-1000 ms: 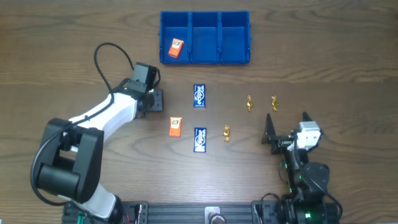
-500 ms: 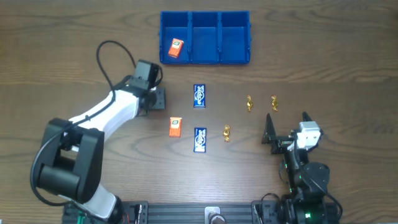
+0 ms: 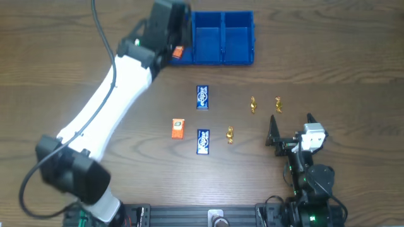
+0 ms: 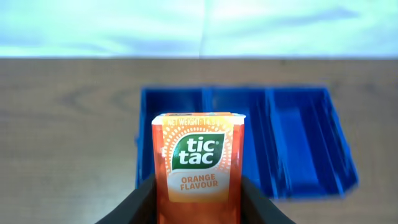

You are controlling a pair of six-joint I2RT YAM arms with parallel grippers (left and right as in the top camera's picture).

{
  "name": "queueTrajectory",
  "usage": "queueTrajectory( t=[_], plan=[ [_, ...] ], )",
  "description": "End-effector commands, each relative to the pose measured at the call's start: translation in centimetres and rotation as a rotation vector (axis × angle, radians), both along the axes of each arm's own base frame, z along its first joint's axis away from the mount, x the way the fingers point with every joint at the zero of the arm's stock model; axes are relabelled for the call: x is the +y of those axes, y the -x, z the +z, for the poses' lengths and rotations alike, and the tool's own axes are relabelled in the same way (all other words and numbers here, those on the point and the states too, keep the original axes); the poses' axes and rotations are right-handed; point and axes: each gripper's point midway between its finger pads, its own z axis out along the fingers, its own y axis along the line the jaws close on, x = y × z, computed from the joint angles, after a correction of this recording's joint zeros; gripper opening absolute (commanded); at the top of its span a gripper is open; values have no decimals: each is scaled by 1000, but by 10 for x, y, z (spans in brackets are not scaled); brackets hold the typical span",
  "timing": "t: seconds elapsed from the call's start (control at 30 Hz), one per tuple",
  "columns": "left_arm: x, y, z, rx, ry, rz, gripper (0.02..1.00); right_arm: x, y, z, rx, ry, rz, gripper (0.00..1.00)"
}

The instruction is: Sort Candies Into Trays

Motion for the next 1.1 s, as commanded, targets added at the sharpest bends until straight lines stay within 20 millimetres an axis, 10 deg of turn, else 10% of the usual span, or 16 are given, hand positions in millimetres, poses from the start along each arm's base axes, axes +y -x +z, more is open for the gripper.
queueTrajectory(
  t=[0.03,0.4,1.1],
  plan=[
    [-3,-39,-44,107,-68,43,299,1,0,-1,-1,9,8,998],
    [10,-50,-98,261,-87,78,297,1,0,-1,-1,9,8,998],
    [17,-55,-100,276,-51,48,358,2,0,-1,-1,9,9,998]
  ],
)
